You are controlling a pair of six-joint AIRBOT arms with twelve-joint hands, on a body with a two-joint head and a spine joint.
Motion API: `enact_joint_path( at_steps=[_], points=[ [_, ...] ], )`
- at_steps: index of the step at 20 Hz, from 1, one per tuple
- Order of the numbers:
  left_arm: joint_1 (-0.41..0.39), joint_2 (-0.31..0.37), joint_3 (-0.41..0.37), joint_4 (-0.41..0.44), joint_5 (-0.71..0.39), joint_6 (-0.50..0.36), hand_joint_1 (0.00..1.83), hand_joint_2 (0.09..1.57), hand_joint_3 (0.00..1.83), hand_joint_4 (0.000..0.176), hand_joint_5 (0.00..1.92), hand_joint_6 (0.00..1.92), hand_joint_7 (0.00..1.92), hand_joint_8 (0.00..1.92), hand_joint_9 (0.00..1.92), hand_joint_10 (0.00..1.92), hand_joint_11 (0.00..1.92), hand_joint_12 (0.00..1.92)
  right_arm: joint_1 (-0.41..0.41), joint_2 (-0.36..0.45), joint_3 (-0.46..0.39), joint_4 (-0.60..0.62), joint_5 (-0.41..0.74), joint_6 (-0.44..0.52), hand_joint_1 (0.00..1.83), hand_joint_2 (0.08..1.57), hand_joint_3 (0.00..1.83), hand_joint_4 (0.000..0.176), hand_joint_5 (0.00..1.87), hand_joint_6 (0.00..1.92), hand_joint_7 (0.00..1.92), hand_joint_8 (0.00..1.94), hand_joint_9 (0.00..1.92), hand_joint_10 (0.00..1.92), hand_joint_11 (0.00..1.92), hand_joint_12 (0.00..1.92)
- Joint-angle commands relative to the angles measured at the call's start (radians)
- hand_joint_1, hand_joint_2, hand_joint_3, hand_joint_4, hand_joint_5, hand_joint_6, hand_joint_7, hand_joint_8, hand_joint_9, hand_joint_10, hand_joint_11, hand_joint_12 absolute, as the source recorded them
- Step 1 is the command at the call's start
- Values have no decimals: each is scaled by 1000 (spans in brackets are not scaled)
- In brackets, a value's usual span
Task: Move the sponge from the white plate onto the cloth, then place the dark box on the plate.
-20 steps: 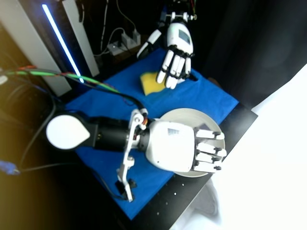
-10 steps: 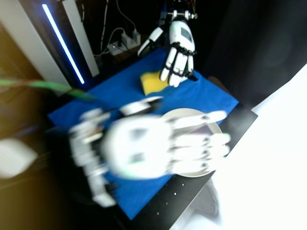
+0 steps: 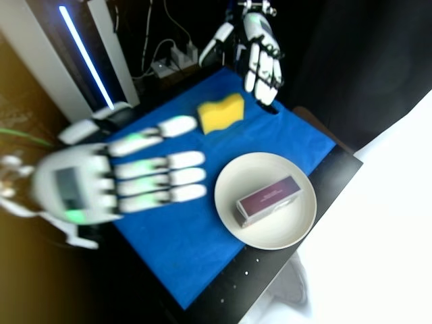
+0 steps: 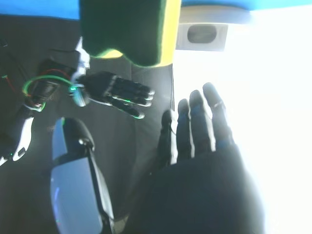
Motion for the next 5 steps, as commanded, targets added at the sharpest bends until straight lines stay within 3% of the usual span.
enact_joint_path(
  at_steps=[1,3,5],
  points=[
    [2,8,-7,-22,-172,-1,695,848,1,62,250,1,255,0,244,0,0,722,-7,1,-13,44,155,-1,476,764,0,176,0,0,0,0,0,0,0,0],
    [19,8,-20,-29,-196,-1,685,855,1,87,179,0,185,0,182,0,0,757,-82,2,-61,77,199,-5,461,833,18,176,0,0,0,0,0,0,0,0],
    [29,4,-29,-31,-197,0,704,839,0,81,153,1,101,1,104,0,0,559,-126,1,-91,103,225,-11,490,891,12,176,0,0,0,0,0,0,0,0]
  ],
)
